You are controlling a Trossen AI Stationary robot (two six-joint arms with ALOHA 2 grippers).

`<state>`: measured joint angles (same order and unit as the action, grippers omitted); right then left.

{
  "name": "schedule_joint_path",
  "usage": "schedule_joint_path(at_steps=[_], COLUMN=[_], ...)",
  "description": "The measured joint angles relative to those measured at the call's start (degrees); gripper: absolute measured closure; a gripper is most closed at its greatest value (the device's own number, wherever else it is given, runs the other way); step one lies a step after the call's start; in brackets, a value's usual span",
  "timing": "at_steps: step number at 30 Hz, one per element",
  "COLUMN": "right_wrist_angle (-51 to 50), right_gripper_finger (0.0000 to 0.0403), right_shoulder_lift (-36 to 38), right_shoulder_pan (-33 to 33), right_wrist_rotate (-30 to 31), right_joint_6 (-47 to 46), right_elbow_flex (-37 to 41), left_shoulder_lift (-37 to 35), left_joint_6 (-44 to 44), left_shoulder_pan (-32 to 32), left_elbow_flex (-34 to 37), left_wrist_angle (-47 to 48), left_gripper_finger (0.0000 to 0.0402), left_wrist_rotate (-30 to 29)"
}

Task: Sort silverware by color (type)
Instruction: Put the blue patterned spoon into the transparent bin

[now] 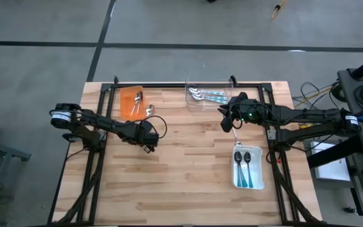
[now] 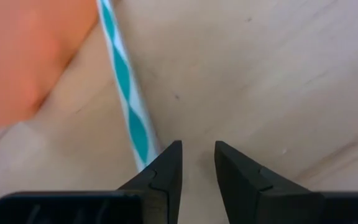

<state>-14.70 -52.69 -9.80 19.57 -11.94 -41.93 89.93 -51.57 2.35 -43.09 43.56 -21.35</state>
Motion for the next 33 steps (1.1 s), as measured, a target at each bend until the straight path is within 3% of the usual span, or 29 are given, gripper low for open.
schedule_joint_path(at_steps=[5, 10, 13, 19, 24, 33], right_wrist_angle=[0.0, 0.0, 0.0, 0.0, 0.0, 0.0], right_gripper_finger=[0.0337, 0.0337, 0.0337, 0.0337, 0.0337, 0.0337], right_shoulder_lift=[0.0, 0.0, 0.0, 0.0, 0.0, 0.0], right_shoulder_pan=[0.0, 0.0, 0.0, 0.0, 0.0, 0.0], right_wrist_rotate=[0.0, 0.0, 0.0, 0.0, 0.0, 0.0], right_joint_6=[0.2, 0.2, 0.4, 1.4, 1.6, 2.6], right_elbow_flex=[0.0, 0.0, 0.0, 0.0, 0.0, 0.0], left_shoulder_lift=[-0.1, -1.7, -3.3, -4.4, -4.5, -4.5], left_joint_6=[-0.2, 0.2, 1.9, 12.0, 13.6, 12.9], left_shoulder_pan=[0.3, 0.5, 0.6, 2.0, 3.4, 3.6], left_elbow_flex=[-0.1, -2.1, -2.0, 1.9, 5.2, 4.2], left_wrist_angle=[-0.7, 7.0, 10.6, 5.7, 1.1, -6.2], left_gripper_finger=[0.0326, 0.0326, 0.0326, 0.0326, 0.0326, 0.0326], left_wrist_rotate=[1.4, 0.8, -4.4, -12.9, -12.3, -2.9])
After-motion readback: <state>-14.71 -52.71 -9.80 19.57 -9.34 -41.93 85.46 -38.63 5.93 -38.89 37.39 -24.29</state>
